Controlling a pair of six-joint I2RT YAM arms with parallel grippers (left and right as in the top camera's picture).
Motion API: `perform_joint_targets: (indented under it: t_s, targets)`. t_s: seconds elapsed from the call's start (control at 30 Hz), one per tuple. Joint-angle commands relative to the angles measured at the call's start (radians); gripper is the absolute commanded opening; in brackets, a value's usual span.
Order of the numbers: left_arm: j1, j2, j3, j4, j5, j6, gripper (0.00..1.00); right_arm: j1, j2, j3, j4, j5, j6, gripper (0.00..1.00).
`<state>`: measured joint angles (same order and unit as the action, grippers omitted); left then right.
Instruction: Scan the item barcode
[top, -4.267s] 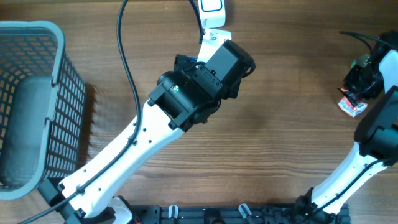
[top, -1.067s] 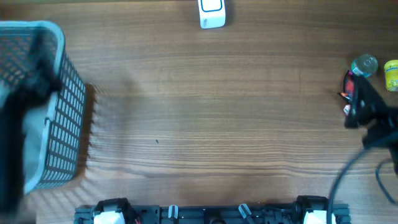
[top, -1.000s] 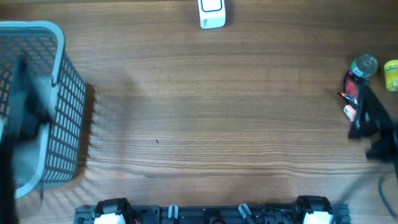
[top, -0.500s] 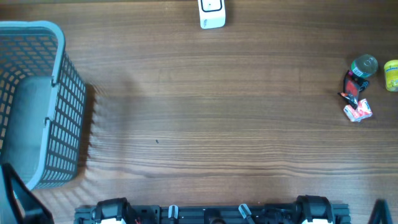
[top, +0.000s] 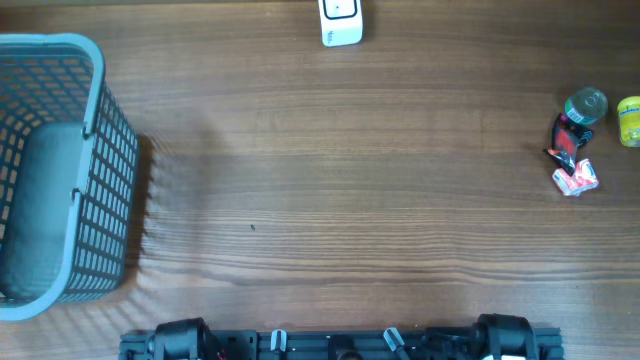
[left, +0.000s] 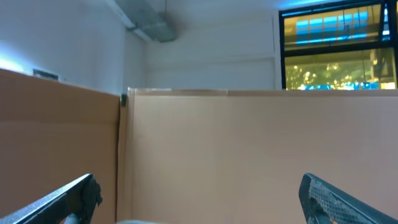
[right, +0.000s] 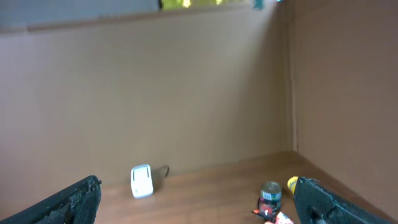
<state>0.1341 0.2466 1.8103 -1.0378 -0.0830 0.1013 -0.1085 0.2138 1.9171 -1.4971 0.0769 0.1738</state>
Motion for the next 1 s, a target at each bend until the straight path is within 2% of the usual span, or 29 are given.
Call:
perform_joint_targets:
  t_s: [0.0,0.1,0.17,0.2,0.37,0.53,0.67,0.8,0.9,0.97]
  targets:
    - [0.008,-0.033,-0.012,-0.05,0.003,-0.046,1.0,-0.069,-0.098,0.012,-0.01,0.016,0.082,1.0]
    - [0.008,-0.054,-0.012,-0.098,0.0,-0.062,1.0,-0.098,-0.126,0.012,-0.008,-0.006,0.099,1.0]
    - [0.008,-0.061,-0.012,-0.111,0.0,-0.062,1.0,-0.102,-0.124,-0.016,0.017,-0.006,0.167,1.0]
    - [0.008,-0.063,-0.012,-0.115,-0.001,-0.061,1.0,-0.102,-0.124,-0.074,0.02,0.015,0.238,1.0]
    - [0.007,-0.063,-0.012,-0.111,-0.004,-0.06,1.0,-0.1,-0.124,-0.371,0.032,-0.012,0.344,1.0]
    - [0.007,-0.063,-0.014,-0.149,-0.019,-0.054,1.0,-0.1,-0.12,-0.74,0.212,-0.165,0.459,1.0]
    - [-0.009,-0.063,-0.032,-0.177,-0.003,-0.058,1.0,-0.1,-0.119,-1.001,0.53,-0.465,0.421,1.0]
    - [-0.031,-0.063,-0.033,-0.195,0.029,-0.057,1.0,-0.1,-0.119,-1.192,0.926,-0.61,0.128,1.0]
    - [-0.046,-0.064,-0.033,-0.206,0.105,-0.057,1.0,-0.1,-0.12,-1.279,1.01,-0.617,-0.015,1.0]
    - [-0.051,-0.064,-0.033,-0.218,0.113,-0.057,1.0,-0.1,-0.12,-1.314,1.064,-0.629,0.016,1.0]
